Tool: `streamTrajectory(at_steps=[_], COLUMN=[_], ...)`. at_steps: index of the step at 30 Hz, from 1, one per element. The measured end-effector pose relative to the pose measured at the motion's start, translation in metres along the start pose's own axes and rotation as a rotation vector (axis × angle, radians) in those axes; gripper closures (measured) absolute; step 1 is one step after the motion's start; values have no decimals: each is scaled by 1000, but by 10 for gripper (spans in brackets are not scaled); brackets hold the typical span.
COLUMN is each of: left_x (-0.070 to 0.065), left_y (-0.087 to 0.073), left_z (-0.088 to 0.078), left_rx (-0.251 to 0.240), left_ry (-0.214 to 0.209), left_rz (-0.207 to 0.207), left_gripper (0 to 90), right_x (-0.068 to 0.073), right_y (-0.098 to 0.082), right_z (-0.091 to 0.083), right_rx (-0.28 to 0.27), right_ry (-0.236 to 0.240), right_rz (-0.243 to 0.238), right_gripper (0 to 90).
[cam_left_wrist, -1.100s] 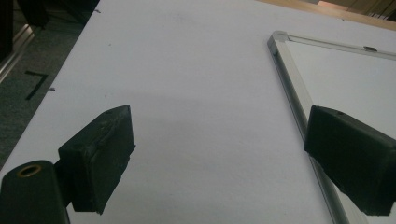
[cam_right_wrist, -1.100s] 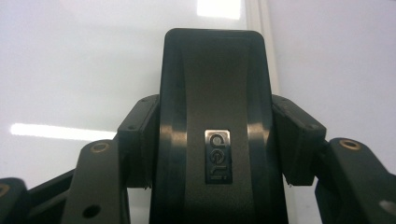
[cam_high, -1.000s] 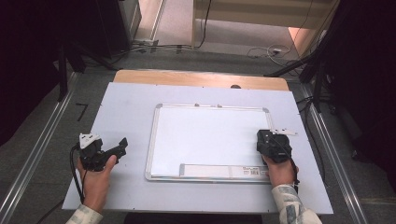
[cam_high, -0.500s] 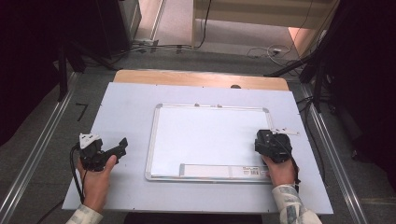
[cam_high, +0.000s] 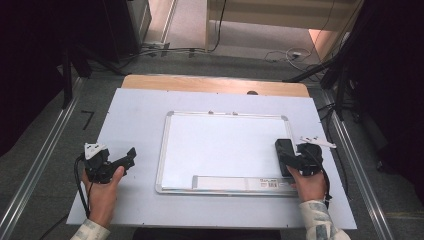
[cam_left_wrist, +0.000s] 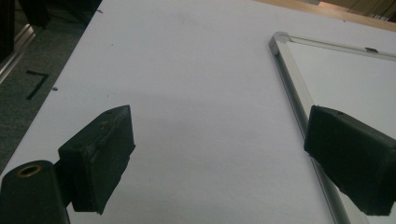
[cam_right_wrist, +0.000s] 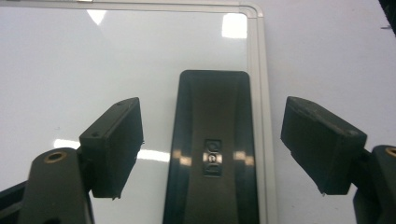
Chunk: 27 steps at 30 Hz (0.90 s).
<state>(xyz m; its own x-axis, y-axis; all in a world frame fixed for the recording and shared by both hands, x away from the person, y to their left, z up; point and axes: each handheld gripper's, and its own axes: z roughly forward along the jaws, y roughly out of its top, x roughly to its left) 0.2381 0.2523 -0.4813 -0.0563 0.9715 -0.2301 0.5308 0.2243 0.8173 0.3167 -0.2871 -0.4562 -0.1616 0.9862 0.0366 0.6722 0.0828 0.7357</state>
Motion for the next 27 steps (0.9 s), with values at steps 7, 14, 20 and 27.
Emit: streamTrajectory(at_steps=[7,14,20,27], left_x=[1,2,5,9], left_y=[0,0,0,1], left_z=[0,0,-1,-2], left_rx=[1,0,1,3], left_ry=[4,11,19,22], left_rz=[-6,-7,-16,-31], left_gripper=[91,91,91,91], right_x=[-16,-28,-35,-47], right_y=[-4,-10,-16,-22], right_z=[-16,-29,-39,-47], right_rx=[-23,-41,-51,-68], right_ry=[7,5,2,4], right_rz=[18,21,8,25], right_gripper=[182,182,179,178])
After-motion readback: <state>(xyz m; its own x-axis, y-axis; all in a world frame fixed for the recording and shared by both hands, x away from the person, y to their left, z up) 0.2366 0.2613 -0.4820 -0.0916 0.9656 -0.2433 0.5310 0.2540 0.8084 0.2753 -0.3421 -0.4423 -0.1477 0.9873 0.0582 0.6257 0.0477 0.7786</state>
